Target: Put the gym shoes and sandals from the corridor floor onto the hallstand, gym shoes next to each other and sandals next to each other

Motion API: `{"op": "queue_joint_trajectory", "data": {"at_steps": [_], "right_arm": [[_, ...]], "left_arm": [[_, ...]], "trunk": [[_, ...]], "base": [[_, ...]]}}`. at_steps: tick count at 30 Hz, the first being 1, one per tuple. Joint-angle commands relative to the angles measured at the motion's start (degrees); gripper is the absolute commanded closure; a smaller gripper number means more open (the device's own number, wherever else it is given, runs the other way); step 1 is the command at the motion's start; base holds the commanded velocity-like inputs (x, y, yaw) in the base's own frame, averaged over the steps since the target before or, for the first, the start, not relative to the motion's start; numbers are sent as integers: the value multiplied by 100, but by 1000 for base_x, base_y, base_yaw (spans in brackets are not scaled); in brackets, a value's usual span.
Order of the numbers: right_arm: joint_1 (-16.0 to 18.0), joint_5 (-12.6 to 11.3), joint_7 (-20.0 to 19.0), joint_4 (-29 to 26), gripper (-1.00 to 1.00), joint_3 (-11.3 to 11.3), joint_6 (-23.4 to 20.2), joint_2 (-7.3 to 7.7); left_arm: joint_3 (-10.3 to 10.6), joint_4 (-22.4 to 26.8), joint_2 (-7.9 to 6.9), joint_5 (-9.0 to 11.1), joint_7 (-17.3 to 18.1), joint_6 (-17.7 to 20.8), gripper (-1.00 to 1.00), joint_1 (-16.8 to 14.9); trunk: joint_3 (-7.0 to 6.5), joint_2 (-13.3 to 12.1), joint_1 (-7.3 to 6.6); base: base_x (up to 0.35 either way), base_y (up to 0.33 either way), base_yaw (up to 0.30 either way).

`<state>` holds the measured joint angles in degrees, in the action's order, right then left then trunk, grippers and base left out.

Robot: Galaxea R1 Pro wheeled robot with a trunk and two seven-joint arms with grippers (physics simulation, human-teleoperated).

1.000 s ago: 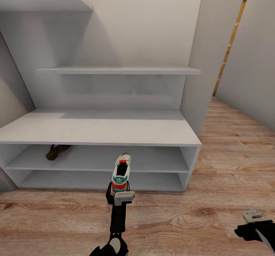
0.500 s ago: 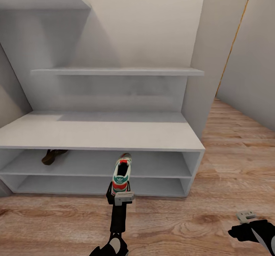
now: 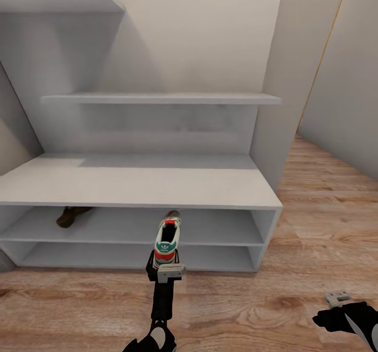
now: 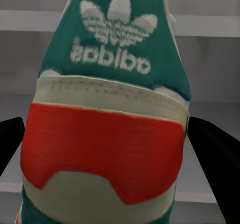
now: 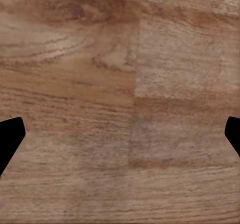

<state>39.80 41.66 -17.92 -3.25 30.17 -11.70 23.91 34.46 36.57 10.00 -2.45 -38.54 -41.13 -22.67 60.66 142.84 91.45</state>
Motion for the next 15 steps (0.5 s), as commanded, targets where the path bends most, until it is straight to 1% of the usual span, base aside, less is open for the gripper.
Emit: {"op": "queue_joint_trajectory", "data": {"at_steps": [1,4,7,15], "right_arm": [[0,0,0,0,-100,1,0,0],[1,0,-1,0,-100,4,1,0],[1,0,-1,0,-100,2,-1,-1],[1,-1,-1,1,-100,0,-2,-21]], "left_arm": [[0,0,0,-1,4,0,100,0],[0,0,0,-1,5,0,100,0],[0,0,0,-1,5,0,100,0],[1,-1,0,-1,5,0,100,0]], "trunk": [[0,0,0],[0,0,0],[0,0,0],[0,0,0]], "base": [[168,0,0],[185,0,0],[110,0,0],[39,0,0]]}}
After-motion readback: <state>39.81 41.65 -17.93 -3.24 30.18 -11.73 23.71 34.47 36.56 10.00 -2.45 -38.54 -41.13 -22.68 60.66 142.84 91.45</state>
